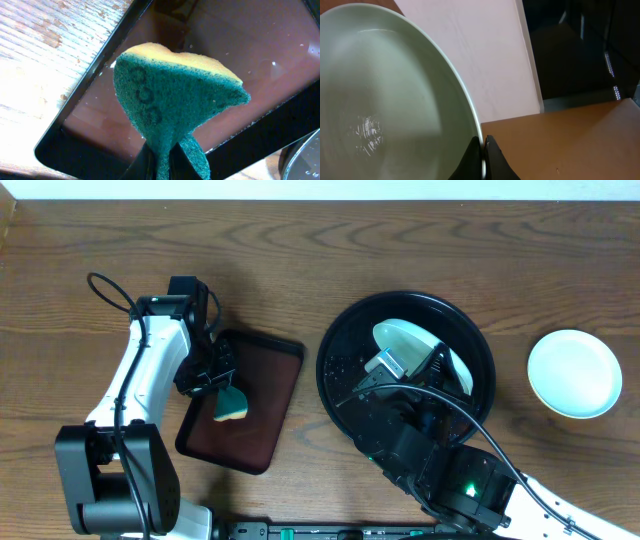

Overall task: Clean dirty plates on tray and stack at the side
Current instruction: 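Lift the pale green plate edge with the right gripper and tilt it up, then carry the plate right and lower it onto the plate stack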

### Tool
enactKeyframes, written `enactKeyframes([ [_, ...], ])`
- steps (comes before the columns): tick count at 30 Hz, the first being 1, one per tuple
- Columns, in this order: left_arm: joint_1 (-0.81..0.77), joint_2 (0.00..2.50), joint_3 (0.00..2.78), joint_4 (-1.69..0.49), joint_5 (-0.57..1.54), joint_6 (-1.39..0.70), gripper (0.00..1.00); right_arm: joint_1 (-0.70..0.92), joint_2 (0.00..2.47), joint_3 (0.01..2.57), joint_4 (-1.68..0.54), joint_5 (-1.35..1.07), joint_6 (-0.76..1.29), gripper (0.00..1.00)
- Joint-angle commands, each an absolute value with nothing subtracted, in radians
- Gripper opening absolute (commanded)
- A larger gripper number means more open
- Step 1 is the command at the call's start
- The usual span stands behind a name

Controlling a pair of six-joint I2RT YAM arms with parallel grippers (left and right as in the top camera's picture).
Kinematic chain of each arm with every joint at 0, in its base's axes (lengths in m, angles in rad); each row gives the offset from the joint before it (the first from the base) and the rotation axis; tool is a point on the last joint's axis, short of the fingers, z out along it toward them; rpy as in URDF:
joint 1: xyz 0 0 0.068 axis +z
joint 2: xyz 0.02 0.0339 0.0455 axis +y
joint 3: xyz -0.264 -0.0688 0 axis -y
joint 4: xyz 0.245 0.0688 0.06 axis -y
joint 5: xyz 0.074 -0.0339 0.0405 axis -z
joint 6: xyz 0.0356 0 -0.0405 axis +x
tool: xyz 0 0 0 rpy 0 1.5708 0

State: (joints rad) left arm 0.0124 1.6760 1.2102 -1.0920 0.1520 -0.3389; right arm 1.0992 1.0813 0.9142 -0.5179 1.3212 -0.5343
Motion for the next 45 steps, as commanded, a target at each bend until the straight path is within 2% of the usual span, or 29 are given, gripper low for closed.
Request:
enactKeyframes([
  [1, 0.017, 1.668, 1.206, -1.097, 0.158, -0.325, 0.08, 1.103, 1.072, 0.937, -0.5, 1.345, -0.513, 0.01],
  [5, 0.017, 1.668, 1.206, -1.098, 0.158, -0.32, 0.08, 1.108, 1.074, 0.937, -0.51, 1.34, -0.559, 0.01],
  [8, 0.017, 1.668, 1.206, -1.105, 0.158, -0.314, 0.08, 1.096, 1.073, 0.937, -0.462, 1.334, -0.503, 0.01],
  [11, 0.017, 1.668, 1.206, -1.105, 0.158, -0.311, 0.08, 1.107, 1.079, 0.937, -0.455, 1.331, -0.565, 0.01],
  [13, 0.017, 1.668, 1.206, -1.105, 0.158, -0.31, 0.08, 1.09, 1.079, 0.937, -0.407, 1.34, -0.498, 0.01],
  [15, 0.017, 1.668, 1.206, -1.105, 0.158, -0.31, 0.08, 1.108, 1.079, 0.937, -0.433, 1.274, -0.561, 0.01],
  [18, 0.017, 1.668, 1.206, -1.106, 0.158, -0.307, 0.08, 1.091, 1.092, 0.937, -0.393, 1.367, -0.6, 0.01],
  [22, 0.017, 1.668, 1.206, -1.105, 0.158, -0.307, 0.08, 1.097, 1.095, 0.937, -0.416, 1.353, -0.686, 0.01],
  [25, 0.017, 1.668, 1.206, -1.105, 0.158, -0.307, 0.09, 1.093, 1.096, 0.937, -0.382, 1.354, -0.574, 0.01],
  [27, 0.017, 1.668, 1.206, -1.105, 0.158, -0.307, 0.08, 1.101, 1.099, 0.937, -0.398, 1.338, -0.618, 0.01],
  [30, 0.017, 1.668, 1.206, -1.105, 0.158, -0.307, 0.08, 1.092, 1.102, 0.937, -0.357, 1.335, -0.533, 0.01],
  [32, 0.017, 1.668, 1.206, -1.105, 0.158, -0.307, 0.08, 1.093, 1.104, 0.937, -0.379, 1.327, -0.582, 0.01],
  [35, 0.017, 1.668, 1.206, -1.106, 0.158, -0.307, 0.08, 1.078, 1.108, 0.937, -0.385, 1.356, -0.503, 0.01],
  [38, 0.017, 1.668, 1.206, -1.105, 0.158, -0.307, 0.08, 1.073, 1.108, 0.937, -0.424, 1.358, -0.512, 0.01],
  [43, 0.017, 1.668, 1.206, -1.105, 0.158, -0.307, 0.08, 1.073, 1.105, 0.937, -0.458, 1.29, -0.377, 0.01],
  [45, 0.017, 1.668, 1.206, -1.105, 0.158, -0.307, 0.08, 1.073, 1.105, 0.937, -0.499, 1.274, -0.219, 0.01],
])
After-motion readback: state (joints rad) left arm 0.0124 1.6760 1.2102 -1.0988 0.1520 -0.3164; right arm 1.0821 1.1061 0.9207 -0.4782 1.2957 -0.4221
